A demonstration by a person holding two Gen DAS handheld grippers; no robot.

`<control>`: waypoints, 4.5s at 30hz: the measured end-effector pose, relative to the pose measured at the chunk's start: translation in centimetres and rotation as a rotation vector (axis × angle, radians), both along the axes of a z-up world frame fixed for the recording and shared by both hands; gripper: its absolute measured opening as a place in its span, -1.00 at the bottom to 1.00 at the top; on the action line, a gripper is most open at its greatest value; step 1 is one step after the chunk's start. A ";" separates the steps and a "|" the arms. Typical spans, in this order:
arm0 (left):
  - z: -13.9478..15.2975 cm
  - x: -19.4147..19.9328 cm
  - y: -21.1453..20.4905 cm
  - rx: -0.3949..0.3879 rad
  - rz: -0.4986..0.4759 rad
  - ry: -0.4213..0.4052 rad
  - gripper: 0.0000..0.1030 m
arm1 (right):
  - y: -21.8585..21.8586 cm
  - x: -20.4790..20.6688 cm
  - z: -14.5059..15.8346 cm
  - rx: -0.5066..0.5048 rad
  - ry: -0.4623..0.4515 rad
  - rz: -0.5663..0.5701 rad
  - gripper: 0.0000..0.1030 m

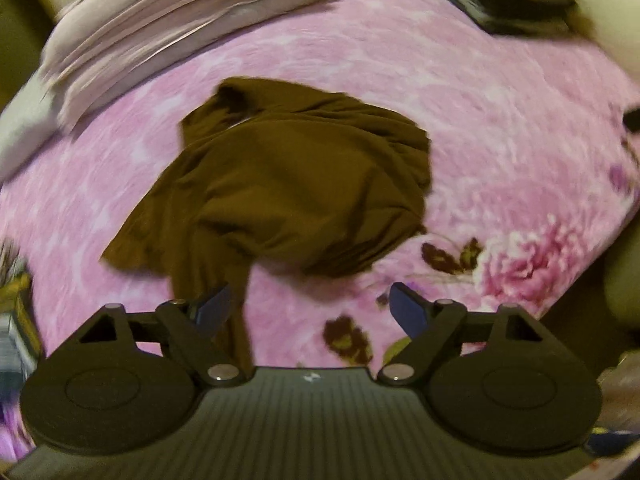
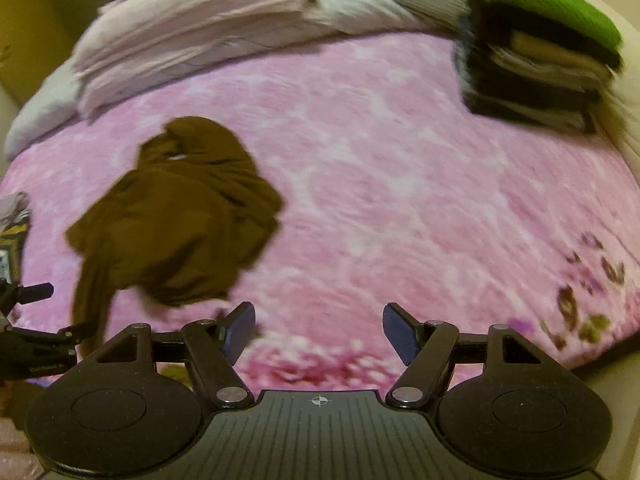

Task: Fold large clothes

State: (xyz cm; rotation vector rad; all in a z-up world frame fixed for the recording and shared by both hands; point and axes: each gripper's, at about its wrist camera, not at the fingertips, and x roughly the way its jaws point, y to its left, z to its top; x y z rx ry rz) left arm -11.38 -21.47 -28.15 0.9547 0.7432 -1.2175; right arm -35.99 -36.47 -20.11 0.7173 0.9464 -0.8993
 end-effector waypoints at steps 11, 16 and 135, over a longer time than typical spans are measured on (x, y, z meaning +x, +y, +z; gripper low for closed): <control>-11.2 -6.5 -5.6 -0.026 -0.355 -0.202 0.54 | -2.1 -8.0 -4.8 0.047 0.111 -0.188 0.32; -14.7 -6.2 -7.3 -0.017 -0.378 -0.244 0.52 | -2.3 -9.4 -6.4 0.069 0.138 -0.242 0.32; -14.1 45.1 -28.1 -0.136 0.255 0.093 -0.11 | -33.1 30.3 -20.8 -0.410 0.276 0.254 0.15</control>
